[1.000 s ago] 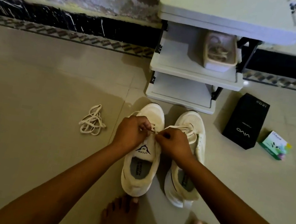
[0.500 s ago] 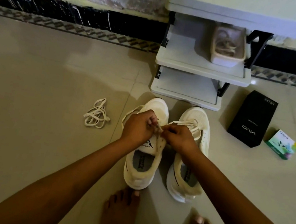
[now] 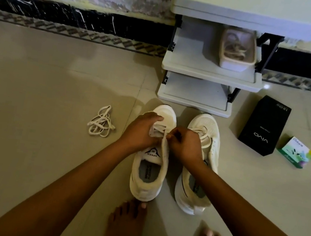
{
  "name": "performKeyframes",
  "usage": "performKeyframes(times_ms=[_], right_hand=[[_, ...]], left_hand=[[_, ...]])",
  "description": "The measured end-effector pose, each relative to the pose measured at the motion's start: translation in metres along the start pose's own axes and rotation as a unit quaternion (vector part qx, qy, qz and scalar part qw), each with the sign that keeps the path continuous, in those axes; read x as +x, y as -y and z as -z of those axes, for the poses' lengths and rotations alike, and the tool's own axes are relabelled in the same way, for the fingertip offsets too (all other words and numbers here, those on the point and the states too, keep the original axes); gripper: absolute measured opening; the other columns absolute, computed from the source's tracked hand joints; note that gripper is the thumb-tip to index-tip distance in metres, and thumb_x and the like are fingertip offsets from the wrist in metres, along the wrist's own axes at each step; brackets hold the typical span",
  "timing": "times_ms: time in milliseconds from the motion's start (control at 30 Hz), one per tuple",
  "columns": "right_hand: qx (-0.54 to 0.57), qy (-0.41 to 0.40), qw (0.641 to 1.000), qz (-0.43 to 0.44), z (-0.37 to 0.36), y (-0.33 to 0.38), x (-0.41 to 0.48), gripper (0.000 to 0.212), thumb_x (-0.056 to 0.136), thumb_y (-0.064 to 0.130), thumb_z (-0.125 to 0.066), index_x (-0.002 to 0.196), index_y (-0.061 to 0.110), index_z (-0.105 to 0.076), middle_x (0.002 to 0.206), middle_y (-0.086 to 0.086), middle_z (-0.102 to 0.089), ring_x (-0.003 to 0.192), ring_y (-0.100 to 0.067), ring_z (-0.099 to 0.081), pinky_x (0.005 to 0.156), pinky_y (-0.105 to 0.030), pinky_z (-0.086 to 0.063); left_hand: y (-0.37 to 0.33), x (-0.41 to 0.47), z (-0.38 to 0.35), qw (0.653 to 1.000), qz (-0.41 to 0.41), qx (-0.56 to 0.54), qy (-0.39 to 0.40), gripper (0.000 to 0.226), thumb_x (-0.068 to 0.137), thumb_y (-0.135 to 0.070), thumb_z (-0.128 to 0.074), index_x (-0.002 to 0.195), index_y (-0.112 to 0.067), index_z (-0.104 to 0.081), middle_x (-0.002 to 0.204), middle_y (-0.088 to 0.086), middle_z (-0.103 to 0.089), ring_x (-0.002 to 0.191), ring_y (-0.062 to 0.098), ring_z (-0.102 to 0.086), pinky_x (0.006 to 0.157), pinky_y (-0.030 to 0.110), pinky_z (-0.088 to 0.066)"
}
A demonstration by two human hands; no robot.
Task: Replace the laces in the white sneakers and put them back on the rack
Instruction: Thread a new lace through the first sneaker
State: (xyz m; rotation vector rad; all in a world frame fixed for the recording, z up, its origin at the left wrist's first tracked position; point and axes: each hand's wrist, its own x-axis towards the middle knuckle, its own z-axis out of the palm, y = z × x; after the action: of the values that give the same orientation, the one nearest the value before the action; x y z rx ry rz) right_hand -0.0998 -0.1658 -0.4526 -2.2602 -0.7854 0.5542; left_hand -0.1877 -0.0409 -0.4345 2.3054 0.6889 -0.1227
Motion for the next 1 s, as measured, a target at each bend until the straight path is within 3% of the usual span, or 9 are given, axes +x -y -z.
performKeyframes(times_ms=[133,200,267,433,600,700,800,900,1000], right_hand=[[0.155,-0.023,0.987,-0.040,0.027,0.016,0.005,0.010,0.096,0.018,-0.050,0.090,0.015,-0.057,0.082,0.002,-0.060,0.077,-0.012,-0.058,0.065,-0.018,-0.042],[0.344,-0.013,0.937,-0.055,0.048,0.029,0.011,0.016,0.099,0.019,-0.043,0.089,0.016,-0.055,0.093,-0.002,-0.066,0.091,-0.018,-0.063,0.077,-0.026,-0.050],[0.416,0.032,0.907,-0.050,0.055,0.035,0.013,0.020,0.102,0.019,-0.036,0.087,0.016,-0.050,0.085,-0.003,-0.066,0.081,-0.015,-0.065,0.076,-0.029,-0.053],[0.085,0.060,0.992,-0.070,0.022,0.012,0.002,0.014,0.100,0.024,-0.041,0.098,0.015,-0.051,0.089,-0.003,-0.055,0.078,-0.015,-0.053,0.063,-0.024,-0.039],[-0.141,0.076,0.986,0.048,0.010,0.001,0.002,0.026,0.098,0.024,-0.045,0.107,0.004,-0.058,0.107,-0.014,-0.059,0.095,-0.025,-0.056,0.076,-0.029,-0.041],[-0.164,0.109,0.978,0.074,0.016,0.005,0.006,0.024,0.097,0.020,-0.046,0.106,0.003,-0.060,0.108,-0.015,-0.057,0.099,-0.025,-0.053,0.085,-0.030,-0.042],[0.086,0.092,0.992,0.018,0.044,0.023,0.007,0.020,0.099,0.019,-0.041,0.099,0.011,-0.060,0.101,-0.003,-0.055,0.098,-0.017,-0.050,0.080,-0.021,-0.038],[0.397,0.074,0.914,-0.042,0.072,0.039,0.009,0.023,0.101,0.022,-0.035,0.088,0.015,-0.052,0.096,-0.001,-0.064,0.096,-0.019,-0.060,0.087,-0.032,-0.047],[0.358,0.079,0.928,-0.066,0.063,0.040,0.007,0.024,0.102,0.025,-0.033,0.089,0.011,-0.047,0.075,-0.005,-0.057,0.071,-0.018,-0.057,0.071,-0.030,-0.049]], left_hand=[[0.004,0.008,0.007,0.989,0.026,0.103,0.103,0.056,0.087,-0.044,-0.058,0.138,-0.023,-0.047,0.148,0.004,-0.039,0.131,0.025,-0.041,0.103,0.033,-0.036],[0.004,0.012,0.005,0.985,0.028,0.121,0.118,0.053,0.090,-0.042,-0.056,0.139,-0.027,-0.044,0.151,0.002,-0.035,0.131,0.025,-0.041,0.103,0.033,-0.035],[0.007,0.013,0.005,0.986,0.026,0.112,0.124,0.054,0.089,-0.040,-0.057,0.139,-0.028,-0.043,0.151,0.003,-0.034,0.130,0.025,-0.042,0.103,0.031,-0.035],[0.013,0.010,0.009,0.990,0.033,0.044,0.131,0.058,0.087,-0.036,-0.063,0.141,-0.028,-0.042,0.154,0.000,-0.029,0.136,0.023,-0.035,0.105,0.028,-0.031],[0.011,0.008,0.007,0.991,0.024,0.049,0.123,0.058,0.089,-0.035,-0.059,0.143,-0.027,-0.039,0.154,0.000,-0.029,0.135,0.024,-0.036,0.104,0.028,-0.032],[0.012,0.007,0.006,0.991,0.031,0.042,0.121,0.058,0.088,-0.035,-0.060,0.142,-0.027,-0.040,0.153,0.000,-0.030,0.133,0.023,-0.039,0.101,0.028,-0.035],[0.012,0.007,0.006,0.991,0.027,0.053,0.121,0.056,0.090,-0.034,-0.058,0.142,-0.027,-0.040,0.153,0.000,-0.031,0.133,0.023,-0.038,0.102,0.028,-0.033],[0.012,0.007,0.004,0.988,0.026,0.079,0.129,0.056,0.092,-0.037,-0.056,0.144,-0.028,-0.037,0.155,0.000,-0.026,0.136,0.024,-0.034,0.105,0.028,-0.029],[0.012,0.007,0.003,0.989,0.036,0.069,0.128,0.056,0.091,-0.040,-0.056,0.143,-0.030,-0.037,0.155,-0.002,-0.026,0.136,0.023,-0.034,0.105,0.029,-0.029]])
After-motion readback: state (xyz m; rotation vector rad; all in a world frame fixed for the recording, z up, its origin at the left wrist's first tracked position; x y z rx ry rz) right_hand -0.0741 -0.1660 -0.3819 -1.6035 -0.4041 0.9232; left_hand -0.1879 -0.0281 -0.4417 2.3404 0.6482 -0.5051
